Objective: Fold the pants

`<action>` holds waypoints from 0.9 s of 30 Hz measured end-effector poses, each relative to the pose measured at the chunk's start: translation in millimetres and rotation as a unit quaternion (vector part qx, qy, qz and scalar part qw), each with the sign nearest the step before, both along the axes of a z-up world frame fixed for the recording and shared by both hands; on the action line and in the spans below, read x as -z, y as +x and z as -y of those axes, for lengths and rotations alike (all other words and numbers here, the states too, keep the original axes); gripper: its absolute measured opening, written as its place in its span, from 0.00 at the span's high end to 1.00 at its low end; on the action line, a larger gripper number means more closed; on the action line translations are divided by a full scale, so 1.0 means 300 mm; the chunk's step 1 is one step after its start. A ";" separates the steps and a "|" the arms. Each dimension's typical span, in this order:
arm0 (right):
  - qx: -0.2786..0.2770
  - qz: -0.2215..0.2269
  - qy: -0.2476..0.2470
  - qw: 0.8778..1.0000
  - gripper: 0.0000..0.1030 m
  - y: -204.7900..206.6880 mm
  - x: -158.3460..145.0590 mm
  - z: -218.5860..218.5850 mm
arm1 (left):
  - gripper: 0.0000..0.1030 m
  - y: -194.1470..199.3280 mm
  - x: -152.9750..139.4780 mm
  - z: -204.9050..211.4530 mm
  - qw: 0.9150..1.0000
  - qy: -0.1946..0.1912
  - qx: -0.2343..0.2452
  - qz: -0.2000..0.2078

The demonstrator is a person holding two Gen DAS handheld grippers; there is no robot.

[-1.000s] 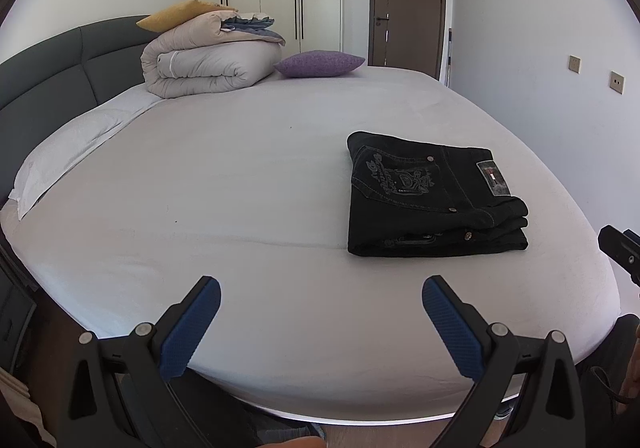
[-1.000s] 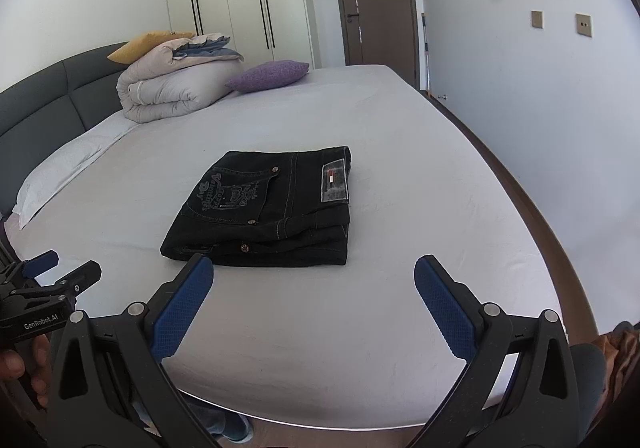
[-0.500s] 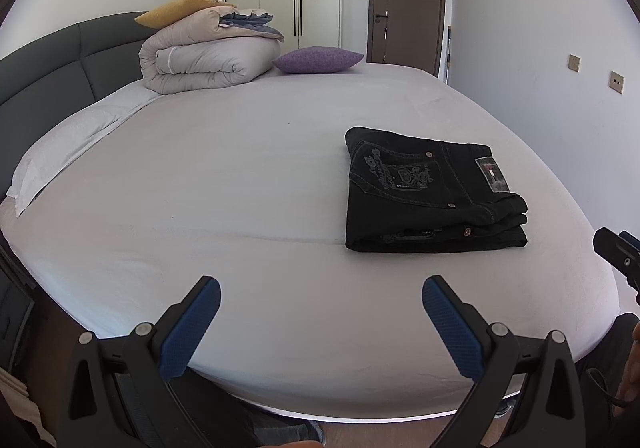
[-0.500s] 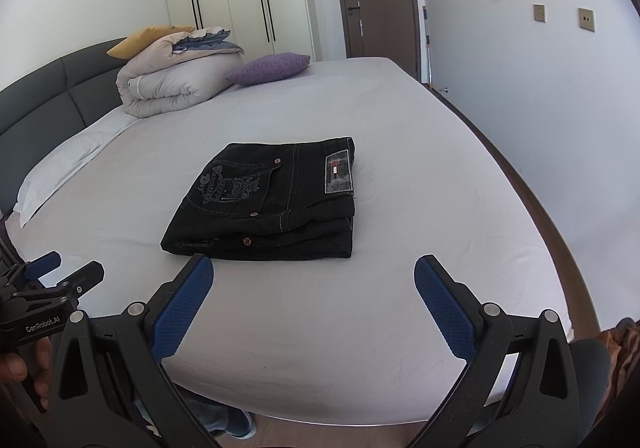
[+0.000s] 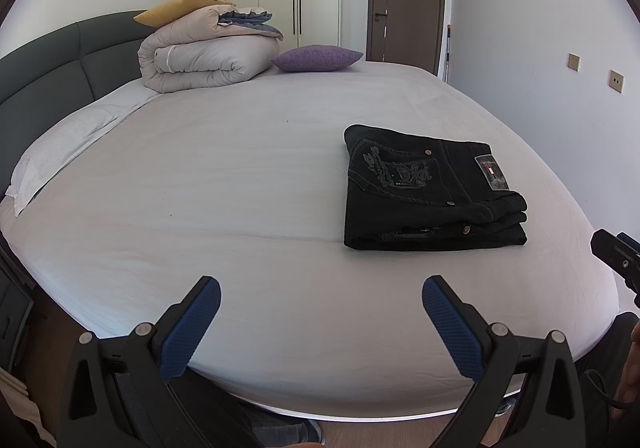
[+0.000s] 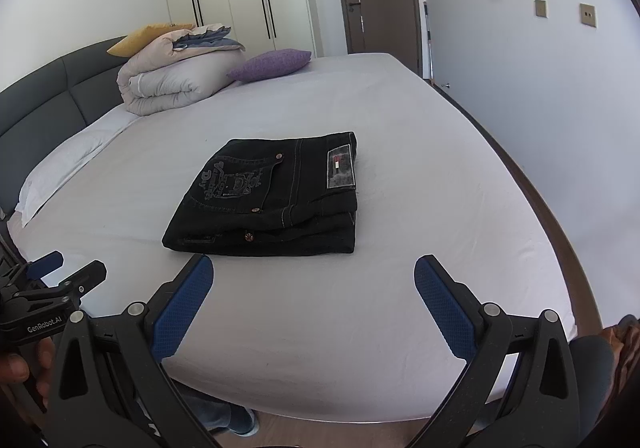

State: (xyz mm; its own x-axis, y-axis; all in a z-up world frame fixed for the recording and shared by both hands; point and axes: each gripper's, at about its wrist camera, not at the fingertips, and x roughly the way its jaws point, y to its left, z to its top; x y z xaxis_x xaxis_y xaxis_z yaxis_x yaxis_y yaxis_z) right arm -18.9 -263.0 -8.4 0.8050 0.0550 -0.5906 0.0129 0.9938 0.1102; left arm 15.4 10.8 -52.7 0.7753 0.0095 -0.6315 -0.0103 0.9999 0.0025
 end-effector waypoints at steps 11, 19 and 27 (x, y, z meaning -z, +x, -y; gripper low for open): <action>0.000 -0.002 0.001 1.000 0.00 0.002 0.010 -0.005 | 0.00 0.001 0.003 0.005 1.000 0.000 0.001 0.000; 0.000 -0.003 0.001 1.000 0.00 0.003 0.015 -0.008 | 0.00 0.002 0.006 0.010 1.000 0.001 0.003 0.001; 0.000 -0.005 0.002 1.000 0.00 0.006 0.022 -0.010 | 0.00 0.003 0.011 0.017 1.000 0.001 0.005 0.001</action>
State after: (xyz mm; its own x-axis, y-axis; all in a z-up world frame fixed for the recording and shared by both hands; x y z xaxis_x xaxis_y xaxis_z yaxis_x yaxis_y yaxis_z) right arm -17.2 -260.0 -15.1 0.7996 0.0574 -0.5977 0.0138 0.9934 0.1140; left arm 16.2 5.6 -56.0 0.7762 0.0038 -0.6305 -0.0010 1.0000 0.0047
